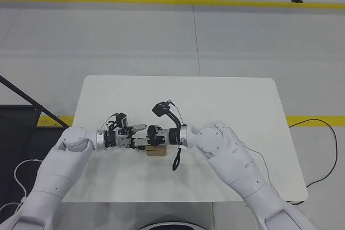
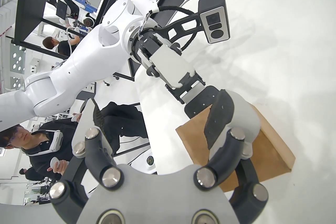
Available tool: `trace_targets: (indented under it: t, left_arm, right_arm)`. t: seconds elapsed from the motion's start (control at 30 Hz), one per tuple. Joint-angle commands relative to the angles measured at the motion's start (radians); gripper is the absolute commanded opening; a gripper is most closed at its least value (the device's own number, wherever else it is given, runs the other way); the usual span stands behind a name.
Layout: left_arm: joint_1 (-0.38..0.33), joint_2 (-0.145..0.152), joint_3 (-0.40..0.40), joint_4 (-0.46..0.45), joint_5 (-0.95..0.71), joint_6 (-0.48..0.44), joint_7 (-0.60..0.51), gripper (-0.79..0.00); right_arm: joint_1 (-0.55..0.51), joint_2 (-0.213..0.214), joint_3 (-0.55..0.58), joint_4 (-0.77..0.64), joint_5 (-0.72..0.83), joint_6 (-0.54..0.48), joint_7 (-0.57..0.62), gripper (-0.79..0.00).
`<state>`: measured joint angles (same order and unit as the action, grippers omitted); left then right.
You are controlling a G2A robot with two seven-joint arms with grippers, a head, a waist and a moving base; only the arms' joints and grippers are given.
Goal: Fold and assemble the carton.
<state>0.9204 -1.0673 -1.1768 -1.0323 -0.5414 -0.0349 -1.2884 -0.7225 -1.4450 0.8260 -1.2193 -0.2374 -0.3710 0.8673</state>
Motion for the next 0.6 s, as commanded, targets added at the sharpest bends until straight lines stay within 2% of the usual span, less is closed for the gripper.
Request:
trace_targets:
  t: [0.0,0.27,0.57]
  left_arm:
    - [0.004,0.0,-0.002,-0.007,-0.007,0.002,0.0,0.0]
    - [0.006,-0.006,-0.059,0.017,-0.179,0.005,0.063,0.0]
    - [0.013,-0.017,-0.052,-0.004,-0.205,-0.02,0.15,0.0]
  right_arm:
    - [-0.001,0.001,0.0,-0.004,-0.003,0.004,0.006,0.0]
    - [-0.003,0.003,0.003,-0.003,0.0,0.0,0.01,0.0]
    - [-0.001,0.003,0.002,0.007,0.009,-0.007,0.014,0.0]
